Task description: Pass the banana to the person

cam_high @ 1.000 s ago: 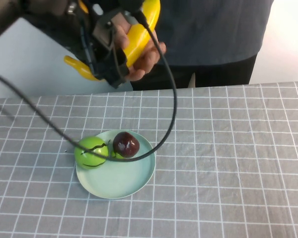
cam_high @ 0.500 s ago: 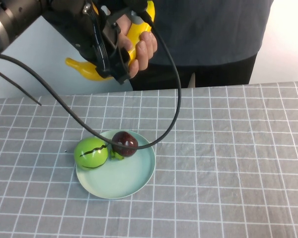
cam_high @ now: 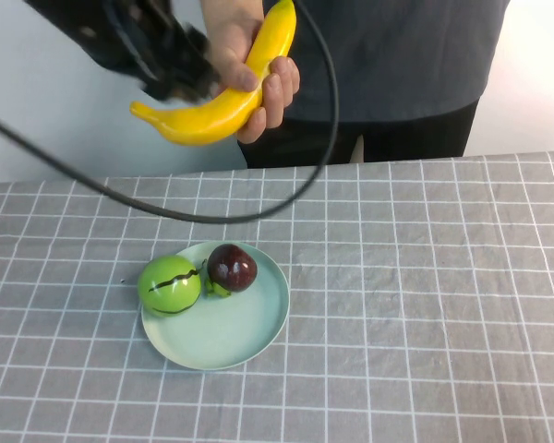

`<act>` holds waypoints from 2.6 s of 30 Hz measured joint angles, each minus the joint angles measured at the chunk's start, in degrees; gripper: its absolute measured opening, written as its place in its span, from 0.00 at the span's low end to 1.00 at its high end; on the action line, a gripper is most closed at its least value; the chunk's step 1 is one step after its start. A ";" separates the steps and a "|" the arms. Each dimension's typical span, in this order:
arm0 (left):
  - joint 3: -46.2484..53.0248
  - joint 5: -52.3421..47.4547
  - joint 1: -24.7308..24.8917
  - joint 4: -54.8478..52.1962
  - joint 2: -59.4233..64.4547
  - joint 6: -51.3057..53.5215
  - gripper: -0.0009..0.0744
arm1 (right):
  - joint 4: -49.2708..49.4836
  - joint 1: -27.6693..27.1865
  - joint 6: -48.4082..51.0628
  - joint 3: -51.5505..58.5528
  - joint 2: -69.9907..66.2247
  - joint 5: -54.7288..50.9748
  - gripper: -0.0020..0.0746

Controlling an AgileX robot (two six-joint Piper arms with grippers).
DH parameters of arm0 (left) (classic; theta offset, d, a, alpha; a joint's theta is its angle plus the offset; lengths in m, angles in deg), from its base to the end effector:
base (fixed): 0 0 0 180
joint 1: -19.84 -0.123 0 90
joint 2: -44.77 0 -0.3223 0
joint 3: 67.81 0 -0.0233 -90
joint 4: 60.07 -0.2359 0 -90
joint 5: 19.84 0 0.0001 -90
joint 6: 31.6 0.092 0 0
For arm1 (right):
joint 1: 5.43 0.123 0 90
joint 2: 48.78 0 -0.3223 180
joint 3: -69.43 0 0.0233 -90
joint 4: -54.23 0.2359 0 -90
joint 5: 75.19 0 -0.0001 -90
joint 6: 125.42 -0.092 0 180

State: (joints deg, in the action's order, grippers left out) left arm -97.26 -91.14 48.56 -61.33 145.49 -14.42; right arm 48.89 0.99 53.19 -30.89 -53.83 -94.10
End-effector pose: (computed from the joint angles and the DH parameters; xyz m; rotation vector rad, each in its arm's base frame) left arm 0.2918 -0.1577 0.4644 0.9705 2.2918 -0.0560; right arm 0.0014 -0.0026 0.1746 -0.1374 1.8022 0.0070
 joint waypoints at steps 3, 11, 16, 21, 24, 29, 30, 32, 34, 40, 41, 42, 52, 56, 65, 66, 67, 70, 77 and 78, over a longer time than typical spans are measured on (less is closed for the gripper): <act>-0.09 -0.36 0.00 0.00 -5.41 -0.45 0.17 | 0.00 0.00 0.00 0.00 0.00 0.00 0.01; 9.44 -0.58 0.00 0.00 -28.62 -2.38 0.01 | 0.00 0.00 0.00 0.00 0.00 0.00 0.01; 28.06 5.63 0.00 0.00 -46.24 -4.26 0.01 | 0.00 0.00 0.00 0.00 0.00 0.00 0.01; 47.87 14.49 0.00 0.55 -60.68 -6.07 0.01 | 0.00 0.00 0.00 0.00 0.00 0.00 0.01; 57.11 19.72 0.00 2.49 -65.97 -6.33 0.01 | 0.00 0.00 0.00 0.00 0.00 0.00 0.01; 68.65 23.83 0.00 4.42 -68.90 -6.46 0.01 | 0.00 0.00 0.00 0.00 0.00 0.00 0.01; 69.89 24.33 0.00 3.83 -68.90 -6.51 0.01 | 0.00 0.00 0.00 0.00 0.00 0.00 0.01; 72.41 24.47 0.00 3.00 -68.90 -7.19 0.01 | 0.00 0.00 0.00 0.00 0.00 0.00 0.01; 73.97 24.57 0.00 3.11 -68.90 -9.37 0.01 | 0.00 0.00 0.00 0.00 0.00 0.00 0.01; 77.63 32.16 0.00 3.74 -68.99 -12.99 0.01 | 0.00 0.00 0.00 0.00 0.00 0.00 0.01; 78.73 36.24 0.00 4.03 -68.99 -13.13 0.01 | 0.00 0.00 0.00 0.00 0.00 0.00 0.01; 79.93 39.60 0.00 4.32 -68.99 -13.38 0.01 | 0.00 0.00 0.00 0.00 0.00 0.00 0.01; 105.00 86.31 -0.22 5.88 -71.97 -14.70 0.01 | 0.00 0.00 0.00 0.00 0.00 0.00 0.01; 108.77 92.12 -3.71 6.64 -76.39 -13.39 0.01 | 0.00 0.00 0.00 0.00 0.00 0.00 0.01; 108.97 79.56 -16.72 7.60 -87.91 -10.96 0.01 | 0.00 0.00 0.00 0.00 0.00 0.00 0.01; 108.97 77.20 -17.31 7.60 -89.22 -10.96 0.01 | 0.00 0.00 0.00 0.00 0.00 0.00 0.01; 108.97 74.04 -18.02 7.60 -90.89 -10.96 0.01 | 0.00 0.00 0.00 0.00 0.00 0.00 0.01; 108.97 65.17 -19.73 7.60 -93.95 -10.96 0.01 | 0.00 0.00 0.00 0.00 0.00 0.00 0.01; 108.97 54.51 -22.27 7.50 -94.50 -11.41 0.01 | 0.00 0.00 0.00 0.00 0.00 0.00 0.01; 108.97 53.13 -22.39 7.17 -94.50 -11.41 0.01 | 0.00 0.00 0.00 0.00 0.00 0.00 0.01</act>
State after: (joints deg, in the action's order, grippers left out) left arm 11.71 -38.00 26.17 -54.16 50.99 -25.83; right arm 48.89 0.99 53.19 -30.89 -53.83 -94.10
